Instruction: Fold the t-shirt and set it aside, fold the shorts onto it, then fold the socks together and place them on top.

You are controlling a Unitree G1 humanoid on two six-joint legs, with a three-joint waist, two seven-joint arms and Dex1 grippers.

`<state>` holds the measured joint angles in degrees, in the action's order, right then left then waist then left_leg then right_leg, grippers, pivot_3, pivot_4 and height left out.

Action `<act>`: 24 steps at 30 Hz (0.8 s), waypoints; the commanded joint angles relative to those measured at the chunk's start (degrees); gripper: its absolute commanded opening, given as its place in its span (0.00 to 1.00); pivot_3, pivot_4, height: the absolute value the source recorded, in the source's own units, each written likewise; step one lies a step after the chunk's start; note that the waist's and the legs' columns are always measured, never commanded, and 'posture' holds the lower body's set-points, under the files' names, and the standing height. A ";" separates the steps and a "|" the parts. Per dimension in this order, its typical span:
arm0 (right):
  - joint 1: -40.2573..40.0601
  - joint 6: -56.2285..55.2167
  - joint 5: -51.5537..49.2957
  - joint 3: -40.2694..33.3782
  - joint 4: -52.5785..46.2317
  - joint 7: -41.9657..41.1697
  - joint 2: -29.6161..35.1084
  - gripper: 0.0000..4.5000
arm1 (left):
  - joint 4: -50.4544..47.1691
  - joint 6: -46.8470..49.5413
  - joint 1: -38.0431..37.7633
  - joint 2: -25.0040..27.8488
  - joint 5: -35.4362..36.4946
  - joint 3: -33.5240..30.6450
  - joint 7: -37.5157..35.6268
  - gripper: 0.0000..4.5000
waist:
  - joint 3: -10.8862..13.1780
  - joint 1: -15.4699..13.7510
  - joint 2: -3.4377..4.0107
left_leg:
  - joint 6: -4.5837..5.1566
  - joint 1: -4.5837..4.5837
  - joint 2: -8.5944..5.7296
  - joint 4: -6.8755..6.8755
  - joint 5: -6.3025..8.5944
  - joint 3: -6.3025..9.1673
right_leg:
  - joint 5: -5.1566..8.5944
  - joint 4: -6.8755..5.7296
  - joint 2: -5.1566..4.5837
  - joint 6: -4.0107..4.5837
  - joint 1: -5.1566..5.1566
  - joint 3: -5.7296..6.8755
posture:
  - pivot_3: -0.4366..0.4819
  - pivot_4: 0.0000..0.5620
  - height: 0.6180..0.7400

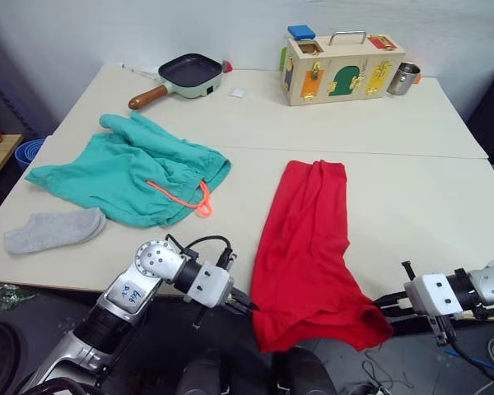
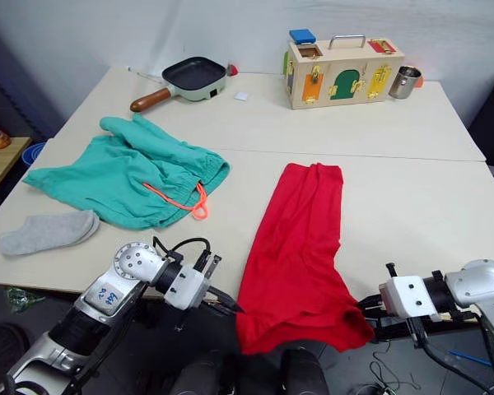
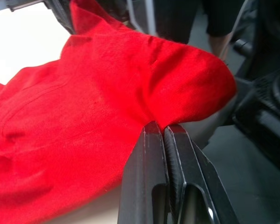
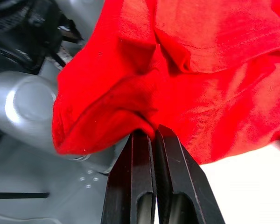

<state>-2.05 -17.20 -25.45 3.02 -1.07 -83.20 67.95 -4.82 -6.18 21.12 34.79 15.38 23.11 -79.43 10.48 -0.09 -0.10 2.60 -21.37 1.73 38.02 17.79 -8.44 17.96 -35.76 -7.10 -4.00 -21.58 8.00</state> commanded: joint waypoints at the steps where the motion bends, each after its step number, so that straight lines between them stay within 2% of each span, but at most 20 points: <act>1: -0.65 7.43 -2.85 -3.69 -3.39 -1.84 2.87 0.00 | -3.39 4.32 -0.15 2.55 3.03 -1.29 -2.72 0.00 | 0.03 0.07 0.04 | 0.00 0.00 0.00 0.00 0.00 0.00 | 0.00 0.01 0.00 0.00 0.00 0.00 | 0.48 0.27 1.00; 5: 3.93 17.34 -7.62 -5.68 -5.67 0.92 0.82 0.00 | -5.27 17.19 3.26 4.09 9.71 -3.98 -2.48 0.00 | 0.12 0.10 0.07 | 0.02 -0.03 0.02 0.00 0.01 0.02 | 0.00 0.02 0.00 0.00 -0.01 -0.01 | 0.48 0.27 1.00; 8: 9.25 22.73 -8.87 -5.90 -4.89 2.38 -1.17 0.00 | -2.31 24.13 8.83 1.14 14.39 -7.90 0.92 0.00 | 0.27 0.04 0.04 | 0.07 -0.09 0.01 0.02 -0.03 0.04 | 0.00 0.06 -0.01 -0.01 -0.03 -0.01 | 0.48 0.27 1.00; 12: 15.84 27.05 -8.44 -5.98 -1.66 3.39 -3.79 0.00 | 5.59 27.27 16.49 -3.01 14.88 -12.02 4.44 0.00 | 0.28 -0.28 0.04 | 0.04 -0.18 -0.02 0.01 -0.02 0.10 | -0.02 0.12 0.00 -0.04 -0.06 0.06 | 0.48 0.27 1.00; 15: 26.79 31.87 -6.68 -4.78 7.88 6.91 -8.58 0.00 | 23.58 25.81 28.11 -8.48 11.02 -14.67 10.16 0.00 | 0.51 -0.22 -0.14 | 0.07 -0.27 -0.05 0.12 -0.05 0.07 | -0.04 0.11 0.08 -0.08 -0.05 0.11 | 0.48 0.27 1.00; 17: 33.63 33.60 -4.41 -3.83 14.80 9.39 -12.59 0.00 | 35.80 23.20 34.54 -12.55 8.68 -16.31 14.50 0.00 | 0.59 0.04 -0.27 | 0.23 -0.67 -0.07 0.28 -0.25 0.07 | -0.18 0.16 0.12 -0.32 -0.35 0.17 | 0.48 0.27 1.00; 21: 42.15 35.46 -0.02 -3.34 25.21 14.00 -18.41 0.00 | 52.10 20.00 42.22 -17.88 6.22 -19.43 19.83 0.00 | 0.60 0.11 -0.29 | 0.26 -1.08 -0.18 0.29 -0.35 0.01 | -0.29 -0.17 0.08 -0.43 -0.79 0.13 | 0.48 0.27 1.00; 24: 47.79 34.58 3.65 -4.10 34.45 19.24 -22.24 0.00 | 61.63 16.59 46.30 -20.73 4.07 -20.96 22.31 0.00 | 0.61 0.14 -0.28 | 0.22 -1.72 -0.17 0.37 -0.39 -0.01 | -0.31 -0.21 0.46 -0.45 -1.29 0.27 | 0.48 0.27 1.00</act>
<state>43.23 18.04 -23.38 0.28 29.82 -67.05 46.10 53.61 13.14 64.84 14.81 20.56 3.65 -58.39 11.10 0.05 -0.39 2.83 -23.32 1.55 38.44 17.38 -8.47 17.65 -36.03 -6.58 -4.48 -23.15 8.34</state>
